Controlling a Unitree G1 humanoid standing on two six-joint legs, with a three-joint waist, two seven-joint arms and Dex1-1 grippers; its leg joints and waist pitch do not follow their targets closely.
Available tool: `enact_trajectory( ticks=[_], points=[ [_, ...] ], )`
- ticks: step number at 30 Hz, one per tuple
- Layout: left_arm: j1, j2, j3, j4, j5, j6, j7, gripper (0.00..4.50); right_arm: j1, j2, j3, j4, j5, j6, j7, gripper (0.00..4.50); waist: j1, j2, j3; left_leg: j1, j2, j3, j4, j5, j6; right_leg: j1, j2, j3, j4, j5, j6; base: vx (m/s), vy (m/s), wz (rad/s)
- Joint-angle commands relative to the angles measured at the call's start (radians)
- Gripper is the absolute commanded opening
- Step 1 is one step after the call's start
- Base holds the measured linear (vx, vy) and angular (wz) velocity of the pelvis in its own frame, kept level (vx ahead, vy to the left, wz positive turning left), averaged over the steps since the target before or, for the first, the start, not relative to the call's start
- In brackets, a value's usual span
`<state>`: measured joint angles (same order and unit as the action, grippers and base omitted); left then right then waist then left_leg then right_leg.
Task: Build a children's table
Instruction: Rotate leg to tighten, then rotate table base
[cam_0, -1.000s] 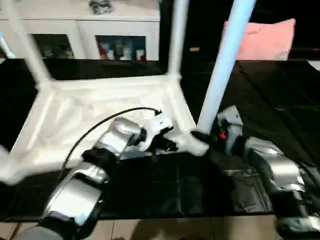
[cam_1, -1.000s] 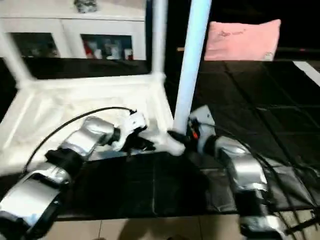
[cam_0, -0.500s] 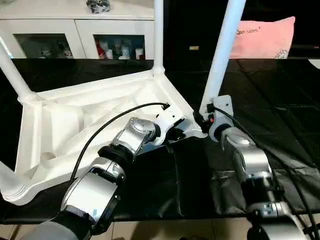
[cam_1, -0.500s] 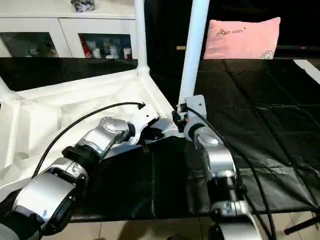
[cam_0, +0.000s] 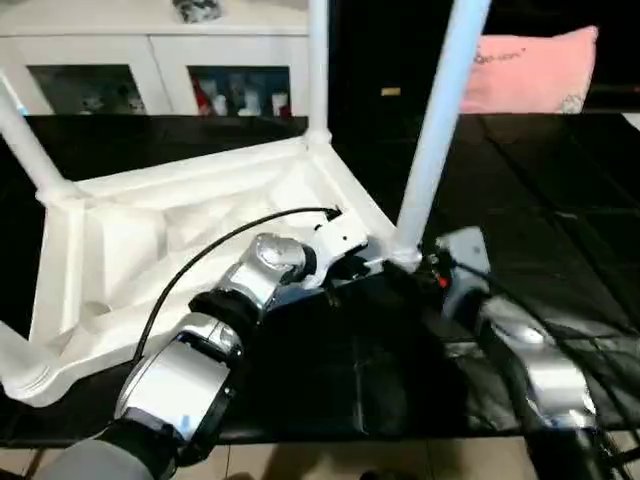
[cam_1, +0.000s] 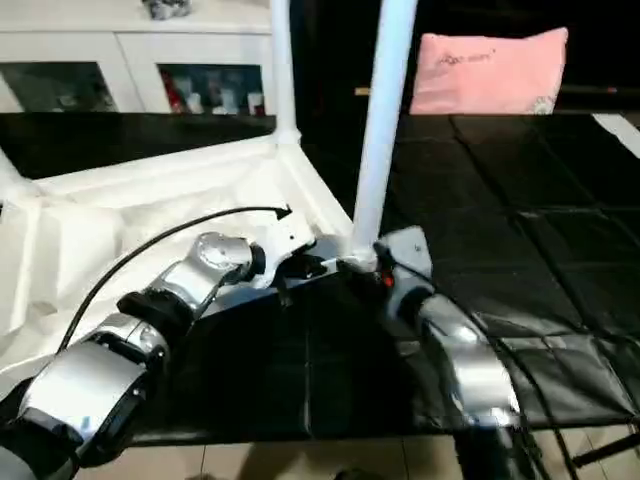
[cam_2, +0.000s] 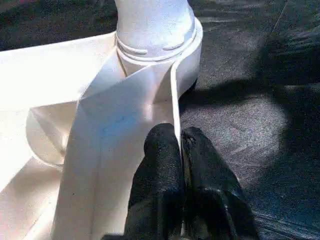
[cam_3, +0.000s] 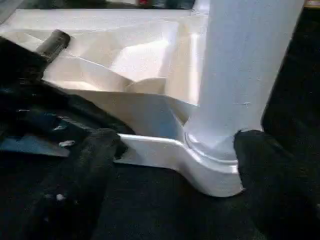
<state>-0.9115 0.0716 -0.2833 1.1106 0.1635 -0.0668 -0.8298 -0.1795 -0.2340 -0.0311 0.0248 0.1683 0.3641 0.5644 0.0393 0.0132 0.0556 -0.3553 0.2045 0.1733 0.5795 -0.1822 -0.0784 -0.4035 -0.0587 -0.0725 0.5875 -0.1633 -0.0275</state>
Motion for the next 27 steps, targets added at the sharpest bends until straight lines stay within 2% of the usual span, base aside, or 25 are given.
enact_trajectory(
  ticks=[1, 3, 4, 5, 6, 8, 9, 10, 11, 12, 13, 14, 15, 16, 17, 18, 19, 20, 21, 22, 23, 24, 25, 26, 27],
  points=[
    [-0.014, 0.014, 0.015, -0.045, -0.018, -0.036, -0.036, 0.44, 0.016, -0.024, -0.026, -0.066, 0.044, 0.021, 0.051, 4.36, 0.007, -0.018, -0.067, -0.002, 0.015, -0.003, -0.055, -0.167, 0.102, 0.064, -0.073, 0.044, -0.086, -0.296, -0.15, 0.0, 0.0, 0.0],
    [-0.003, 0.034, 0.018, -0.078, -0.034, -0.008, -0.078, 0.59, 0.029, -0.039, -0.021, -0.098, 0.071, 0.037, 0.101, 4.48, 0.01, -0.034, -0.066, -0.005, 0.014, -0.003, -0.055, -0.164, 0.107, 0.066, -0.074, 0.043, -0.085, -0.313, -0.143, 0.0, 0.0, 0.0],
    [0.002, 0.042, 0.019, -0.091, -0.039, 0.002, -0.098, 0.68, 0.033, -0.046, -0.015, -0.108, 0.082, 0.037, 0.119, 4.49, 0.011, -0.024, -0.067, -0.006, 0.018, -0.005, -0.056, -0.153, 0.106, 0.063, -0.077, 0.043, -0.083, -0.317, -0.145, 0.0, 0.0, 0.0],
    [0.013, 0.056, 0.02, -0.121, -0.044, 0.016, -0.118, 0.68, 0.03, -0.047, -0.007, -0.113, 0.091, 0.039, 0.132, 4.49, 0.01, -0.025, -0.066, -0.005, 0.02, -0.004, -0.056, -0.154, 0.105, 0.06, -0.078, 0.043, -0.085, -0.317, -0.15, 0.0, 0.0, 0.0],
    [0.023, 0.071, 0.021, -0.151, -0.05, 0.031, -0.137, 0.83, 0.026, -0.047, 0.003, -0.117, 0.1, 0.042, 0.144, 4.5, 0.012, -0.03, -0.066, -0.005, 0.022, -0.004, -0.056, -0.152, 0.102, 0.061, -0.079, 0.044, -0.08, -0.302, -0.161, 0.0, 0.0, 0.0],
    [0.032, 0.083, 0.022, -0.174, -0.053, 0.041, -0.148, 1.01, 0.019, -0.043, 0.01, -0.114, 0.099, 0.041, 0.142, 4.5, 0.01, -0.026, -0.064, -0.003, 0.022, -0.003, -0.056, -0.155, 0.099, 0.057, -0.077, 0.045, -0.08, -0.292, -0.17, 0.0, 0.0, 0.0],
    [0.067, 0.134, 0.022, -0.261, -0.058, 0.071, -0.18, 1.13, -0.006, -0.025, 0.035, -0.102, 0.1, 0.034, 0.143, 4.5, 0.011, -0.037, -0.064, -0.005, 0.025, -0.005, -0.059, -0.152, 0.094, 0.061, -0.083, 0.045, -0.073, -0.287, -0.18, 0.0, 0.0, 0.0],
    [0.082, 0.156, 0.021, -0.298, -0.058, 0.081, -0.191, 1.22, -0.017, -0.016, 0.045, -0.095, 0.099, 0.03, 0.143, 4.5, 0.006, -0.03, -0.063, -0.009, 0.022, -0.004, -0.06, -0.149, 0.089, 0.06, -0.08, 0.044, -0.075, -0.306, -0.168, 0.0, 0.0, 0.0],
    [0.085, 0.162, 0.022, -0.307, -0.058, 0.084, -0.194, 1.33, -0.02, -0.014, 0.048, -0.093, 0.1, 0.029, 0.143, 4.5, 0.008, -0.027, -0.063, -0.001, 0.025, -0.004, -0.059, -0.157, 0.082, 0.055, -0.082, 0.045, -0.076, -0.316, -0.166, 0.0, 0.0, 0.0],
    [0.126, 0.23, 0.023, -0.399, -0.058, 0.119, -0.235, 1.33, -0.053, 0.014, 0.067, -0.061, 0.099, 0.016, 0.139, 4.5, 0.003, -0.037, -0.062, -0.007, 0.025, -0.006, -0.061, -0.151, 0.077, 0.057, -0.082, 0.046, -0.07, -0.318, -0.163, 0.0, 0.0, 0.0],
    [0.126, 0.23, 0.023, -0.399, -0.058, 0.119, -0.235, 1.42, -0.053, 0.014, 0.067, -0.061, 0.099, 0.016, 0.139, 4.5, 0.006, -0.041, -0.063, -0.003, 0.027, -0.004, -0.061, -0.155, 0.073, 0.053, -0.083, 0.046, -0.072, -0.327, -0.16, 0.0, 0.0, 0.0],
    [0.178, 0.309, 0.021, -0.509, -0.057, 0.17, -0.293, 1.51, -0.095, 0.05, 0.078, 0.001, 0.079, -0.008, 0.11, 4.5, 0.004, -0.037, -0.06, -0.003, 0.026, -0.004, -0.062, -0.161, 0.063, 0.048, -0.082, 0.048, -0.073, -0.343, -0.154, 0.0, 0.0, 0.0],
    [0.178, 0.309, 0.021, -0.509, -0.057, 0.17, -0.293, 1.51, -0.095, 0.05, 0.078, 0.001, 0.079, -0.008, 0.11, 4.5, -0.005, -0.03, -0.059, -0.008, 0.03, -0.008, -0.068, -0.157, 0.045, 0.049, -0.084, 0.051, -0.067, -0.331, -0.162, 0.0, 0.0, 0.0],
    [0.195, 0.335, 0.019, -0.543, -0.055, 0.183, -0.313, 1.57, -0.112, 0.063, 0.079, 0.025, 0.072, -0.018, 0.096, 4.5, 0.001, -0.026, -0.06, 0.004, 0.03, -0.005, -0.065, -0.168, 0.034, 0.041, -0.08, 0.05, -0.068, -0.329, -0.16, 0.0, 0.0, 0.0],
    [0.195, 0.335, 0.019, -0.543, -0.055, 0.183, -0.313, 1.57, -0.112, 0.063, 0.079, 0.025, 0.072, -0.018, 0.096, 4.5, 0.002, -0.025, -0.06, 0.01, 0.033, -0.003, -0.065, -0.172, 0.025, 0.038, -0.079, 0.054, -0.061, -0.276, -0.179, 0.0, 0.0, 0.0],
    [0.243, 0.4, 0.015, -0.606, -0.027, 0.195, -0.332, 1.81, -0.162, 0.105, 0.067, 0.099, 0.048, -0.032, 0.024, 4.5, 0.01, -0.029, -0.059, 0.014, 0.031, 0.001, -0.065, -0.177, 0.023, 0.038, -0.075, 0.053, -0.064, -0.257, -0.182, 0.0, 0.0, 0.0],
    [0.269, 0.434, 0.014, -0.632, -0.006, 0.194, -0.332, 1.81, -0.19, 0.126, 0.062, 0.14, 0.032, -0.045, -0.013, 4.5, 0.014, -0.031, -0.062, 0.012, 0.036, -0.005, -0.068, -0.169, 0.013, 0.043, -0.083, 0.055, -0.052, -0.237, -0.191, 0.0, 0.0, 0.0],
    [0.301, 0.472, 0.016, -0.667, 0.018, 0.197, -0.328, 1.89, -0.224, 0.147, 0.057, 0.189, 0.011, -0.056, -0.058, 4.5, 0.002, -0.029, -0.058, 0.0, 0.03, -0.005, -0.075, -0.166, 0.001, 0.045, -0.077, 0.054, -0.051, -0.242, -0.188, 0.0, 0.0, 0.0],
    [0.333, 0.503, 0.023, -0.703, 0.039, 0.198, -0.317, 1.93, -0.258, 0.164, 0.058, 0.24, -0.007, -0.076, -0.088, 4.5, 0.003, -0.029, -0.059, 0.01, 0.031, -0.004, -0.071, -0.168, -0.012, 0.04, -0.079, 0.056, -0.049, -0.234, -0.187, 0.0, 0.0, 0.0],
    [0.353, 0.519, 0.028, -0.73, 0.047, 0.206, -0.31, 2.13, -0.276, 0.17, 0.061, 0.267, -0.014, -0.088, -0.098, 4.5, -0.002, -0.028, -0.058, 0.006, 0.029, -0.004, -0.073, -0.167, -0.018, 0.044, -0.078, 0.056, -0.049, -0.232, -0.188, 0.0, 0.0, 0.0],
    [0.353, 0.519, 0.028, -0.73, 0.047, 0.206, -0.31, 2.13, -0.276, 0.17, 0.061, 0.267, -0.014, -0.088, -0.098, 4.5, -0.001, -0.027, -0.061, 0.01, 0.031, -0.003, -0.07, -0.165, -0.021, 0.044, -0.08, 0.057, -0.047, -0.221, -0.189, 0.0, 0.0, 0.0],
    [0.375, 0.526, 0.037, -0.764, 0.047, 0.222, -0.299, 2.3, -0.309, 0.176, 0.065, 0.32, -0.034, -0.1, -0.135, 4.5, 0.0, -0.024, -0.061, 0.012, 0.03, -0.001, -0.068, -0.159, -0.022, 0.042, -0.079, 0.059, -0.045, -0.195, -0.195, 0.0, 0.0, 0.0],
    [0.389, 0.529, 0.039, -0.792, 0.048, 0.238, -0.288, 2.31, -0.339, 0.18, 0.06, 0.368, -0.047, -0.109, -0.176, 4.5, -0.002, -0.026, -0.06, 0.009, 0.026, 0.001, -0.068, -0.151, -0.023, 0.045, -0.075, 0.059, -0.043, -0.181, -0.2, 0.0, 0.0, 0.0],
    [0.397, 0.531, 0.038, -0.807, 0.049, 0.247, -0.282, 2.34, -0.353, 0.182, 0.056, 0.392, -0.051, -0.115, -0.197, 4.5, 0.0, -0.03, -0.062, 0.01, 0.028, 0.001, -0.068, -0.146, -0.025, 0.047, -0.078, 0.059, -0.042, -0.174, -0.202, 0.0, 0.0, 0.0],
    [0.403, 0.533, 0.037, -0.819, 0.05, 0.255, -0.277, 2.42, -0.366, 0.184, 0.052, 0.413, -0.054, -0.12, -0.215, 4.5, -0.002, -0.029, -0.06, 0.007, 0.026, 0.0, -0.068, -0.145, -0.022, 0.048, -0.076, 0.059, -0.042, -0.175, -0.201, 0.0, 0.0, 0.0]
  ],
)
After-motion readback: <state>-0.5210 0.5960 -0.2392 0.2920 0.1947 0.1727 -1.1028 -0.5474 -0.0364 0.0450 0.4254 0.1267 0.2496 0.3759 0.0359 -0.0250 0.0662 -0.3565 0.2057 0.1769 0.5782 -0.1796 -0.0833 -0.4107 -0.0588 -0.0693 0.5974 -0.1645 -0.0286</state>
